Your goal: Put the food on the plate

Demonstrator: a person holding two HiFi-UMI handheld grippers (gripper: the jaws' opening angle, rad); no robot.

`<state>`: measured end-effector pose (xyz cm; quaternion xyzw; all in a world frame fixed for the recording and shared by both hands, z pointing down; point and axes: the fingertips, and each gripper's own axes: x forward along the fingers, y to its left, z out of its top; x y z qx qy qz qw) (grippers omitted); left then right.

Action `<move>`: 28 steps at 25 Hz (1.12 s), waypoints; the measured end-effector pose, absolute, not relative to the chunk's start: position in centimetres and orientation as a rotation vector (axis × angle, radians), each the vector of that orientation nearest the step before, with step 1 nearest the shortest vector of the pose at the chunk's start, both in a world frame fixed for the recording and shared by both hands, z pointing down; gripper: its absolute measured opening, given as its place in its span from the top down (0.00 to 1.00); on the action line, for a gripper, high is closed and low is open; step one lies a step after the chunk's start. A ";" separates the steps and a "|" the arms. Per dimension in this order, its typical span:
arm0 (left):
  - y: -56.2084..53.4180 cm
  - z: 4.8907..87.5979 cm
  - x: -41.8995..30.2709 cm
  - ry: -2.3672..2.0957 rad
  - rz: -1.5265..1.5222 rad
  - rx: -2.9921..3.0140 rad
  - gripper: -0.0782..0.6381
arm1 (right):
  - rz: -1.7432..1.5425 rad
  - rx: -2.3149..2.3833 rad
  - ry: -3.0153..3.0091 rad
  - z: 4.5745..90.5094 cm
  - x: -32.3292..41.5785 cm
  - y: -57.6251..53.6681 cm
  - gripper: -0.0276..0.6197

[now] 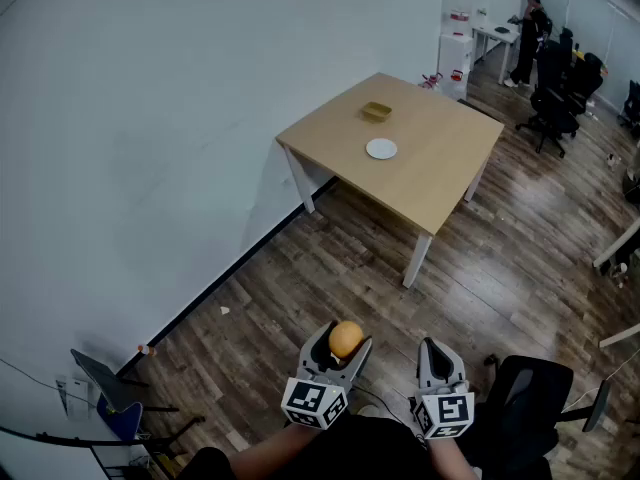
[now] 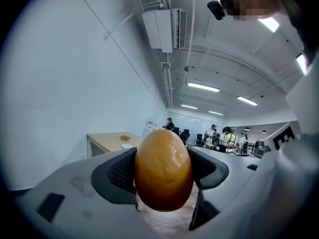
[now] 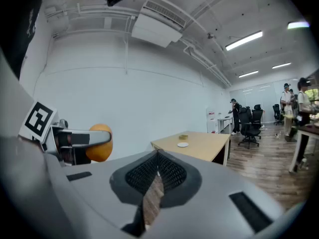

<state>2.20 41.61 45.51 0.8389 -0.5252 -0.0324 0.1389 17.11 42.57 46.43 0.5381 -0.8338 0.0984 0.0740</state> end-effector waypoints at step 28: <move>16.4 47.5 -11.7 -1.405 -0.085 2.435 0.45 | 0.328 1.743 -2.339 45.9 5.4 18.1 0.86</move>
